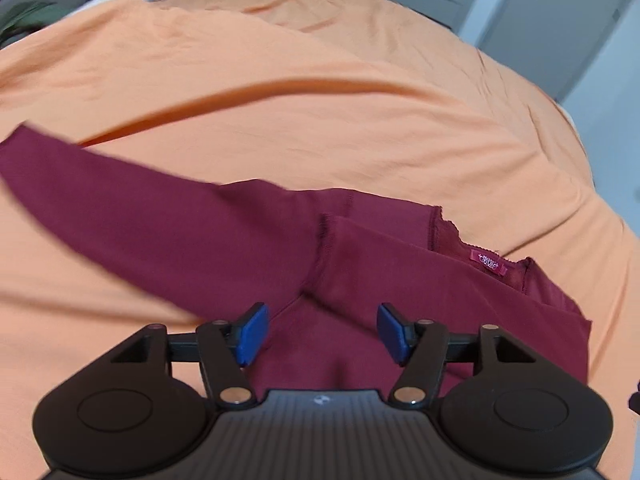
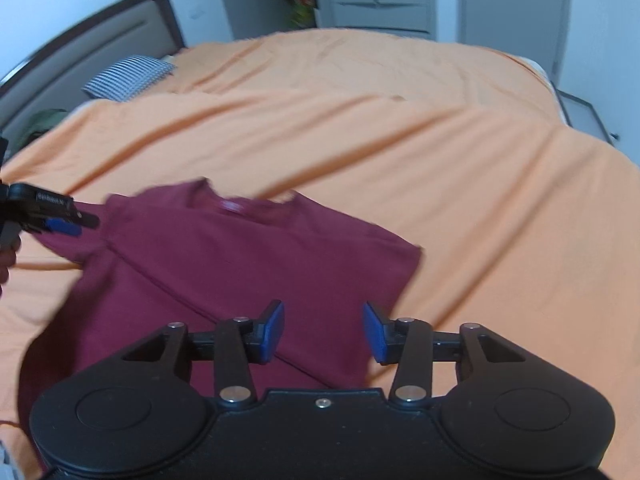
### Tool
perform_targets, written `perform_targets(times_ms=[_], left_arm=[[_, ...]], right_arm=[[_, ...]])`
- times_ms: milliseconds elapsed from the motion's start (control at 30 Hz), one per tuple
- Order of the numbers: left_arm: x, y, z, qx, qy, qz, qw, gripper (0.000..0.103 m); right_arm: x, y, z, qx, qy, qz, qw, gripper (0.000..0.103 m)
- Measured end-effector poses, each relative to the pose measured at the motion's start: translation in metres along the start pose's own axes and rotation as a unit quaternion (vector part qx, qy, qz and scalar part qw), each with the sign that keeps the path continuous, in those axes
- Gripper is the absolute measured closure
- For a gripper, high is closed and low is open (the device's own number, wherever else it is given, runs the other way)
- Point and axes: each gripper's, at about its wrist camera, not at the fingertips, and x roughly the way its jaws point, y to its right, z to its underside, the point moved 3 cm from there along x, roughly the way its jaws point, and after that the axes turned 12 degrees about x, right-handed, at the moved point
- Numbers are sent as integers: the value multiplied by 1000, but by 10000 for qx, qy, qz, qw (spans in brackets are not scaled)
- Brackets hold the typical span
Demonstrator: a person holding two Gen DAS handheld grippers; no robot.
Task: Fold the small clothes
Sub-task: 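Move the left gripper to the other sleeve cuff and grasp it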
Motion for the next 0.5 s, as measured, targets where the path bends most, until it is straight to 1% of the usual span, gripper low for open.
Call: perform_targets(times_ms=[33,67,100,167,233,267,333,400,500], left_arm=[[-13,-6,6,-130,4,-1,9999,35],[-26,-12,12,-243,25,-3,9997,31],[-40,-18,19,-333,70,-9,9994,25],[-64,-29,31,-398,161,-59,9991,17],[-88,-40,43,-448,243,-99,9987,15],[-98,-45,48,-519,258,-105,9983,13],[-117,-57,56,-687,347,-46,9970,10],[-136,-65,64,-799,486,-23,9956,5],[-164,-82,74,-1020,742,-84,9920,3]], right_arm=[[-3,-8,-1,-92,34,-55,9999,50],[-7,-15,-3,-193,78,-100,9997,47],[-10,-24,-4,-284,124,-135,9994,44],[-15,-40,-6,-373,201,-263,9988,40],[-22,-57,-9,-375,299,-513,9975,32],[-26,-65,-10,-367,346,-635,9967,27],[-34,-82,-12,-379,450,-846,9947,22],[-43,-98,-14,-348,499,-1008,9930,13],[-57,-120,-16,-236,573,-1284,9898,8]])
